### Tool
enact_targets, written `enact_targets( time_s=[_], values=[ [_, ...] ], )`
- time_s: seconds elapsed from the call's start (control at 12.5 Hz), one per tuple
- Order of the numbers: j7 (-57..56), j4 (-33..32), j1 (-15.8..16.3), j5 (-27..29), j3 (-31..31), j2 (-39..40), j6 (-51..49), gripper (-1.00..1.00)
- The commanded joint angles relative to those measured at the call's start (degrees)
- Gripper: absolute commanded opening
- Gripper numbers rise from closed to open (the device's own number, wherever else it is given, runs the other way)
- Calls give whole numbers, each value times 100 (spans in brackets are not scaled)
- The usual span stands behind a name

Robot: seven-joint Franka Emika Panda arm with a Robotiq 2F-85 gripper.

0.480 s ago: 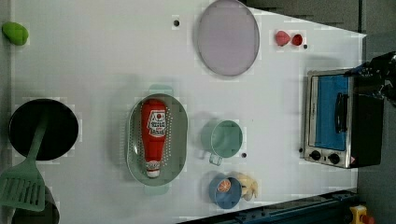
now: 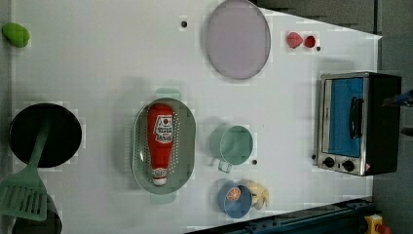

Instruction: Pick ketchup from strainer and place it on the table

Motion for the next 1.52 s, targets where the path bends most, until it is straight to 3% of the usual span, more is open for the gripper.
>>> enact_targets(
  time_s=[0.08,0.8,1.28,1.52],
  values=[
    [236,69,134,88,647,219,67,100],
    [335,-189,248,79,2935,997,739,100],
    [448,-1456,277,24,3684,1691,3044,100],
    [458,-2097,306,-445,3677,2123,4334,100]
  ],
)
